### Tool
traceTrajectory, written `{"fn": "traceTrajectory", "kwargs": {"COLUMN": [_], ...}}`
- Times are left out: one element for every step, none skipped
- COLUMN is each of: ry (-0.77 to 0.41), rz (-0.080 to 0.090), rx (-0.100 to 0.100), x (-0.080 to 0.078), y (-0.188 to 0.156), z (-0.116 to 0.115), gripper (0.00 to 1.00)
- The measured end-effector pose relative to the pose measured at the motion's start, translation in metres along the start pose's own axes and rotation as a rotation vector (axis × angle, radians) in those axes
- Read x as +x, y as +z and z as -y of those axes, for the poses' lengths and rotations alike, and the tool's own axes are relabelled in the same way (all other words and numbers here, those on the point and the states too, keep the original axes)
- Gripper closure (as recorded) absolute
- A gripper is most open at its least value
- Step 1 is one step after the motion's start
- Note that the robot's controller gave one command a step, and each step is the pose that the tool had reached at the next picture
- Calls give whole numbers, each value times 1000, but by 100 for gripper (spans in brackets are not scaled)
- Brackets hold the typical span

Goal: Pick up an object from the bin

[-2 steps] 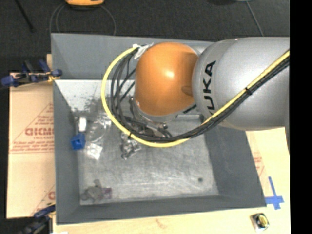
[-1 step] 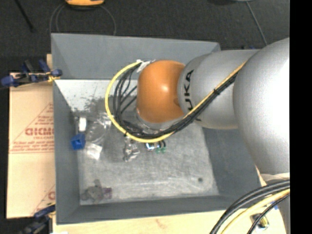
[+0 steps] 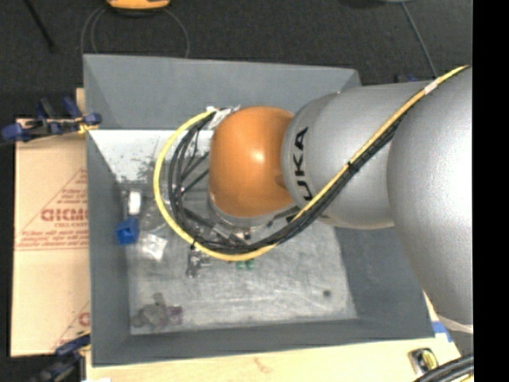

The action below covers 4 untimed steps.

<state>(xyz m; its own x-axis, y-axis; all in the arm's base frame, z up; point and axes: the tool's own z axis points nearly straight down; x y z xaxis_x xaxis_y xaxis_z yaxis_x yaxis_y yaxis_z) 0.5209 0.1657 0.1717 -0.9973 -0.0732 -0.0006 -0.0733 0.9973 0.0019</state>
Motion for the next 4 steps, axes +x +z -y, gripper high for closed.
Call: {"fn": "traceTrajectory", "kwargs": {"ry": [1, -167, -100, -100], "rz": [-1, -3, 20, 3], "rx": [1, 2, -2, 1], "x": [0, 33, 39, 44], "y": [1, 63, 92, 94], "z": [2, -43, -34, -33], "gripper": [0, 0, 0, 100]}}
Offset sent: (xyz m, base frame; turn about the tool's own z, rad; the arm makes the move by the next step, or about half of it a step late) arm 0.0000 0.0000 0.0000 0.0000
